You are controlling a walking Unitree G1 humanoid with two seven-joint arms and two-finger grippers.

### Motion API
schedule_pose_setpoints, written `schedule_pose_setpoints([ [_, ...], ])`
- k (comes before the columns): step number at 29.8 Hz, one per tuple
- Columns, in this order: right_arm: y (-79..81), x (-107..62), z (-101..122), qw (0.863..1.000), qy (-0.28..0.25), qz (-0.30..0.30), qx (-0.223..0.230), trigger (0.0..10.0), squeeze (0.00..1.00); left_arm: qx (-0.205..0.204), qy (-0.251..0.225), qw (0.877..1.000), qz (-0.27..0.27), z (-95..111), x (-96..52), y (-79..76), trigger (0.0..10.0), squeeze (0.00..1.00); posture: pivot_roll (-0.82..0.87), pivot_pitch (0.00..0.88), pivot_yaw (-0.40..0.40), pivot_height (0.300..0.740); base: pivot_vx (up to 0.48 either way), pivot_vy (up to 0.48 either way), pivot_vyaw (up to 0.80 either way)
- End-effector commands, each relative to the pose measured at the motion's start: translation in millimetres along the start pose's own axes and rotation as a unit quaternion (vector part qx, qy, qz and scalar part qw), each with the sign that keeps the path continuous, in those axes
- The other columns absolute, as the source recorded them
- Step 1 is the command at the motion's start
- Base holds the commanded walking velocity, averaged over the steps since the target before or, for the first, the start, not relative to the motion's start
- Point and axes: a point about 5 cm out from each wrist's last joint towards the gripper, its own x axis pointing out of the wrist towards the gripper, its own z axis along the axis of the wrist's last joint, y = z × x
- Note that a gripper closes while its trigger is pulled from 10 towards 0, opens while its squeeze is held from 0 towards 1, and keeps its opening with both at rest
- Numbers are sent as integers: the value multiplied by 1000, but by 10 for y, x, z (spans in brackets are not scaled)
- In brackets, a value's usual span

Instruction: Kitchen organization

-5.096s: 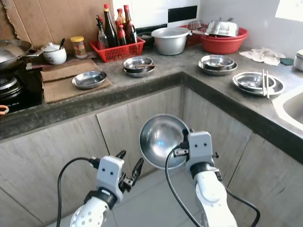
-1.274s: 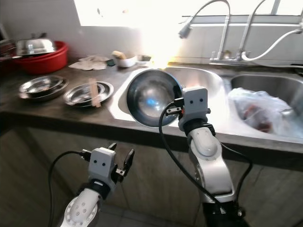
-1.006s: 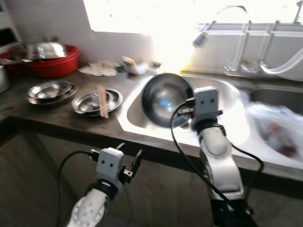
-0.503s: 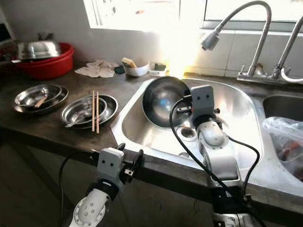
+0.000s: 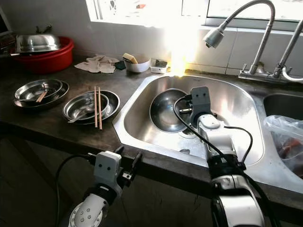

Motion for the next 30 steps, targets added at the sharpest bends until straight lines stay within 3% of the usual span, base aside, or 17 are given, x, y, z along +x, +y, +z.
schedule_pose_setpoints([
  [1, 80, 44, -20, 1000, 5, 23, 14, 10000, 0, -3, 26, 1000, -9, -66, -33, -35, 10000, 0, 44, 96, -40, 740, 0, 0, 0],
  [10, 317, 107, -299, 988, 85, 124, -42, 10000, 0, -10, 32, 999, -9, 1, -150, -88, 10000, 0, 54, 158, -47, 740, 0, 0, 0],
  [15, 344, 106, -309, 985, 87, 146, -44, 10000, 0, -12, 34, 999, -7, 10, -158, -92, 10000, 0, 52, 166, -53, 740, 0, 0, 0],
  [16, 346, 107, -310, 984, 87, 149, -43, 10000, 259, -13, 35, 999, -7, 12, -161, -95, 10000, 0, 52, 166, -53, 740, 0, 0, 0],
  [17, 346, 107, -310, 984, 87, 149, -43, 10000, 259, -13, 35, 999, -7, 12, -161, -95, 10000, 0, 52, 166, -53, 740, 0, 0, 0],
  [18, 350, 106, -313, 983, 87, 156, -43, 10000, 1000, -14, 36, 999, -7, 13, -163, -99, 10000, 0, 47, 169, -54, 740, 0, 0, 0],
  [22, 377, 96, -293, 981, 75, 174, -38, 10000, 1000, -15, 38, 999, -6, 12, -152, -102, 10000, 0, 45, 164, -55, 740, 0, 0, 0],
  [30, 351, 63, -231, 987, 29, 157, -10, 10000, 1000, -10, 37, 999, -7, -6, -104, -79, 10000, 0, 43, 137, -50, 740, 0, 0, 0],
])
